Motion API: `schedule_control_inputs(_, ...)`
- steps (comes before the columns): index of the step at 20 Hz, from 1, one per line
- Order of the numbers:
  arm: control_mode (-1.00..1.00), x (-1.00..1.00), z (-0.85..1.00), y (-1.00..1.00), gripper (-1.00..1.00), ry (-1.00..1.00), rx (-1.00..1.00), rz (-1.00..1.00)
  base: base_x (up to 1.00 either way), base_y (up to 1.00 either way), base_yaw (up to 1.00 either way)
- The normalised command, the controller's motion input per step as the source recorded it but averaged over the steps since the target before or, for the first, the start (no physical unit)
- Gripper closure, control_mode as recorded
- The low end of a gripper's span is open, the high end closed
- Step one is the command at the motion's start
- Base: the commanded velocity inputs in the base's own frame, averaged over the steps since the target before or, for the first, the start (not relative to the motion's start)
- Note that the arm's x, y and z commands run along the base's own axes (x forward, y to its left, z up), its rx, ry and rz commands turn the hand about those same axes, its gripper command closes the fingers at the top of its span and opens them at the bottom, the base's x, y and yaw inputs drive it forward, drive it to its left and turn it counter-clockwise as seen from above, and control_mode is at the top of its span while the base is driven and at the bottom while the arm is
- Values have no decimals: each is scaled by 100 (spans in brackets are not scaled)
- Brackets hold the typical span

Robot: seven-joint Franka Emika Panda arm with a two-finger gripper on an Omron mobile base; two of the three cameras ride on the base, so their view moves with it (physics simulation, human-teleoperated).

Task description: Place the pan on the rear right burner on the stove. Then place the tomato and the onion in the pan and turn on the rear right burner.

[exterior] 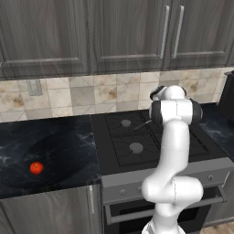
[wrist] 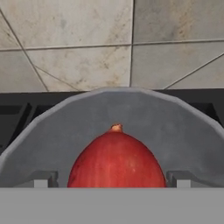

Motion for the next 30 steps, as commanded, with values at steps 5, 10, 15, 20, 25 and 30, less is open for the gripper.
schedule_control_inputs(5, -100, -17, 31, 0, -100, -10, 0, 0, 0, 0, 0)
schedule_control_inputs(10, -100, -34, 33, 0, -100, -8, 0, 0, 0, 0, 0)
schedule_control_inputs(15, -100, -37, 31, 0, -100, -4, 0, 0, 0, 0, 0)
schedule_control_inputs(20, -100, -43, 43, 16, -100, 0, 0, -1, 0, 0, 0)
schedule_control_inputs(25, -100, -53, 43, 39, -100, 1, 0, -3, 0, 0, 0)
schedule_control_inputs(30, -100, -53, 39, 51, -100, 5, 0, -3, 0, 0, 0)
